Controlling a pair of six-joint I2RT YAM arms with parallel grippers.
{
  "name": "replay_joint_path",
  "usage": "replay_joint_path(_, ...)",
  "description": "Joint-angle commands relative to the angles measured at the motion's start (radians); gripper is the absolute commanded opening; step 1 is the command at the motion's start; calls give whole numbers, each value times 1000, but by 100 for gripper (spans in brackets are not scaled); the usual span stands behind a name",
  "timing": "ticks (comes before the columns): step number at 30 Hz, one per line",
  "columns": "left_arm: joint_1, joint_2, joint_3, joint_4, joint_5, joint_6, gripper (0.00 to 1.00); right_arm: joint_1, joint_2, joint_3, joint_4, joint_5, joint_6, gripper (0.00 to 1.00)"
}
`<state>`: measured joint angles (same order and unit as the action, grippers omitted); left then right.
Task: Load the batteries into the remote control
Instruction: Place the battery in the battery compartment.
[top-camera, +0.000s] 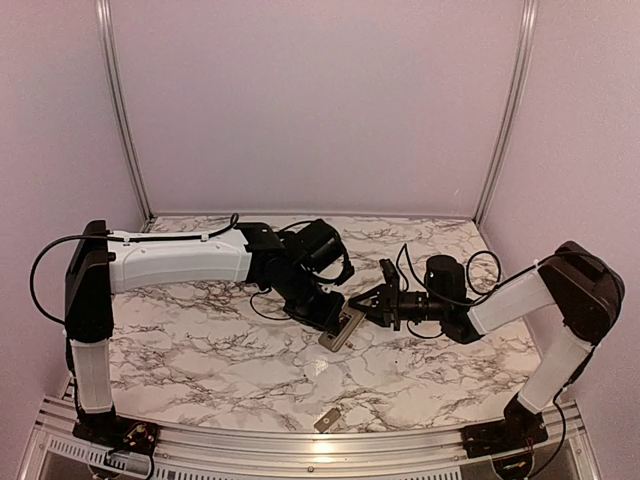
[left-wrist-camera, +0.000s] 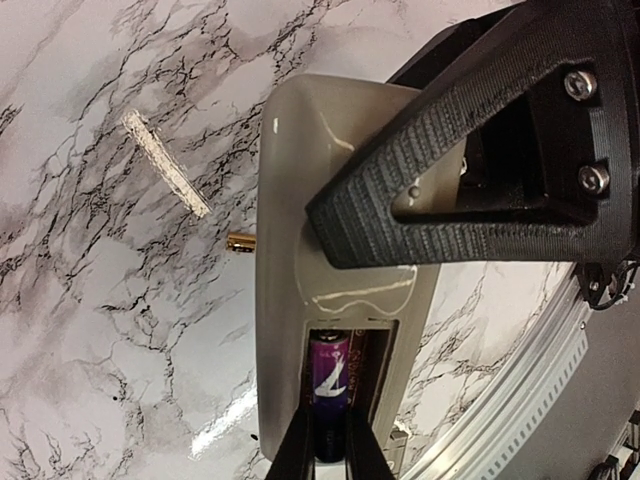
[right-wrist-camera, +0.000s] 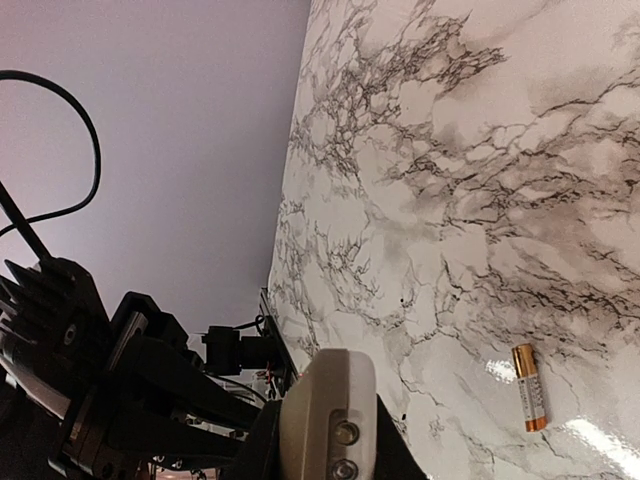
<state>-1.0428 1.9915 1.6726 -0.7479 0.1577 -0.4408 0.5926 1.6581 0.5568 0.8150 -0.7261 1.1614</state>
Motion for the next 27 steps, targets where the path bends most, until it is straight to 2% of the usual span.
replay_joint_path(1,7,43,-14,-96,-59,7,5,19,-33,18,72,-52,9,0)
replay_joint_path(8,7,44,-18,-118,-79,-2,7,19,-35,23,66,-43,4,0)
replay_joint_path(18,7,64,17,-119,-105,-16,24,19,-16,-1,166,-73,77,0)
replay_joint_path(27,12,55,27,-107,-89,-16,24,19,-16,-6,177,-74,84,0)
